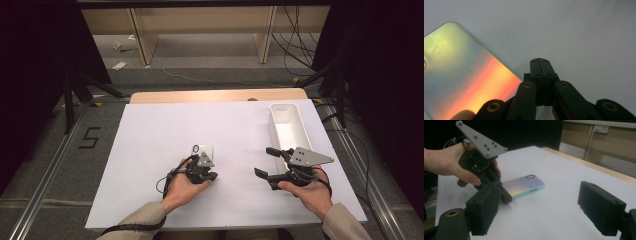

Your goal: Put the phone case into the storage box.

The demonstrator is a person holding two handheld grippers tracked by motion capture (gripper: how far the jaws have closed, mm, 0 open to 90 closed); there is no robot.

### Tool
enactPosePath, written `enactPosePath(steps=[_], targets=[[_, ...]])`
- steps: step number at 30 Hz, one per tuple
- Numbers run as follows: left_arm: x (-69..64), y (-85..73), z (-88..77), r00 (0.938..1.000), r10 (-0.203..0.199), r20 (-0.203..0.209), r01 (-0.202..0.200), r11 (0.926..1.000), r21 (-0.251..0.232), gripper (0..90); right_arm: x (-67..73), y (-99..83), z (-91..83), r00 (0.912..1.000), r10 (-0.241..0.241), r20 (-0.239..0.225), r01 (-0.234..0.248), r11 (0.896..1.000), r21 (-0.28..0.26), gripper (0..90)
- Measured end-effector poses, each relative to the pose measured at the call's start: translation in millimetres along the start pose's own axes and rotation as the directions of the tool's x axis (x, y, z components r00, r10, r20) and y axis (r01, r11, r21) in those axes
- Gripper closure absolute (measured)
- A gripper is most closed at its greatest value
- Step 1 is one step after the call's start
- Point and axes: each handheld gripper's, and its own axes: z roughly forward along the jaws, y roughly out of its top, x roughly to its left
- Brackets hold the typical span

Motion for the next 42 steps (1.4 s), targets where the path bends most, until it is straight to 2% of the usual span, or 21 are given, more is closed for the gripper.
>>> enactPosePath(steps=[13,16,23,36,42], targets=[[0.4,-0.3,-3.0,0.9999,-0.011,-0.004,0.011,0.9995,0.03,89.9,-0.7,-0.7,0.0,1.0,0.004,-0.004,-0.004,1.0,-0.001,19.8],[0.5,-2.8,-4.5,0.9998,-0.016,-0.009,0.016,0.9986,0.051,89.9,-1.0,-1.1,-0.2,1.0,0.007,-0.003,-0.007,1.0,0.002,19.8],[3.7,-8.5,-11.0,0.9996,-0.025,-0.015,0.026,0.9976,0.065,89.9,-0.6,-1.1,-0.1,1.0,0.006,-0.003,-0.006,1.0,0.0,19.8],[23.8,-28.0,-32.4,0.9969,-0.069,-0.038,0.072,0.9936,0.087,89.9,-1.4,-1.8,0.0,1.0,0.009,0.0,-0.009,1.0,0.007,19.9],[34.0,-36.3,-41.3,0.9939,-0.086,-0.069,0.092,0.9916,0.091,89.8,-1.2,-1.8,0.6,1.0,0.009,-0.001,-0.009,1.0,0.007,20.0]])
